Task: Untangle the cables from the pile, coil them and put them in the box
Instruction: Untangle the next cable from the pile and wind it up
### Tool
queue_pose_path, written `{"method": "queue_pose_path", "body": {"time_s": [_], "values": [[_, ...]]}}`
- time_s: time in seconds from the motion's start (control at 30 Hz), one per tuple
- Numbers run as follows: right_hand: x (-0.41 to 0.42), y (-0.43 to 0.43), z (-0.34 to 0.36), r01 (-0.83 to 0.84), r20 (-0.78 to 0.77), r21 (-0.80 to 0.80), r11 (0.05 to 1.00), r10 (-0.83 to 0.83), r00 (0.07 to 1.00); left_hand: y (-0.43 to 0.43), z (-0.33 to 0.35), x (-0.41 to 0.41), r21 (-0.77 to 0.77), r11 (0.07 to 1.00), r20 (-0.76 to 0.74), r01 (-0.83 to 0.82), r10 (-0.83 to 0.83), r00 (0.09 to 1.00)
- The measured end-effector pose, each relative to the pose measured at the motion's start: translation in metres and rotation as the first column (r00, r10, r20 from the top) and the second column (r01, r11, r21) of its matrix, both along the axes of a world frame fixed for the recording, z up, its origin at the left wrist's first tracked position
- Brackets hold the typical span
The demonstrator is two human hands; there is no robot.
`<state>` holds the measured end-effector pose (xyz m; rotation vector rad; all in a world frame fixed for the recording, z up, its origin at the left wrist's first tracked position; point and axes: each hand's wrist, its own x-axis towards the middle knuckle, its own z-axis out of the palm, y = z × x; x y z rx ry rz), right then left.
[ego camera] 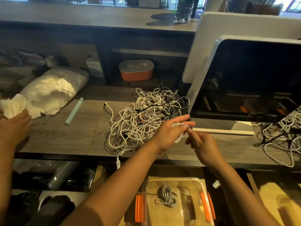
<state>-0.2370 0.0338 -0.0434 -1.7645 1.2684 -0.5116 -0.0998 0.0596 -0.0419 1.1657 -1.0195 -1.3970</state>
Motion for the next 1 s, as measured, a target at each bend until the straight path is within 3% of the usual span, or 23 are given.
{"method": "queue_pose_path", "body": {"time_s": [0.17, 0.23, 0.3, 0.37, 0.43, 0.5, 0.6, 0.7, 0.8, 0.9, 1.0], "values": [[0.019, 0.017, -0.009, -0.223, 0.022, 0.184, 0.957, 0.222, 0.975, 0.001, -0.006, -0.010, -0.083, 0.980, -0.060, -0.183, 0.178, 0.982], [0.024, 0.025, -0.012, -0.356, -0.088, 0.176, 0.918, 0.375, 0.923, -0.001, -0.014, -0.009, -0.070, 0.950, -0.019, -0.304, 0.304, 0.953], [0.029, 0.033, -0.017, -0.412, -0.200, 0.095, 0.906, 0.423, 0.884, -0.003, -0.024, -0.003, -0.084, 0.927, 0.085, -0.365, 0.371, 0.925], [0.030, 0.036, -0.016, -0.392, -0.245, -0.022, 0.920, 0.375, 0.894, -0.004, -0.033, 0.006, -0.086, 0.949, 0.281, -0.303, 0.314, 0.907], [0.027, 0.034, -0.012, -0.416, -0.291, -0.149, 0.897, 0.362, 0.886, 0.000, -0.031, 0.012, 0.026, 0.989, 0.394, -0.145, 0.124, 0.911], [0.022, 0.028, -0.008, -0.390, -0.230, -0.189, 0.901, 0.345, 0.910, 0.010, -0.026, 0.014, 0.156, 0.988, 0.381, -0.023, -0.038, 0.924], [0.015, 0.017, 0.001, -0.292, -0.102, -0.155, 0.944, 0.279, 0.955, 0.025, -0.016, 0.012, 0.272, 0.959, 0.283, 0.077, -0.156, 0.946], [0.010, 0.010, 0.004, -0.335, -0.063, -0.077, 0.939, 0.331, 0.942, 0.033, -0.008, 0.011, 0.373, 0.906, 0.047, 0.201, -0.235, 0.971], [0.008, 0.009, 0.005, -0.384, 0.104, 0.061, 0.921, 0.377, 0.920, 0.031, -0.010, 0.015, 0.420, 0.863, -0.089, 0.282, -0.270, 0.959], [0.008, 0.012, 0.002, -0.375, 0.193, 0.083, 0.923, 0.354, 0.915, 0.028, -0.012, 0.015, 0.391, 0.887, -0.115, 0.246, -0.218, 0.969], [0.007, 0.010, -0.004, -0.216, 0.203, 0.021, 0.976, 0.208, 0.957, 0.027, -0.018, 0.009, 0.318, 0.948, -0.044, 0.031, -0.018, 0.999]]}}
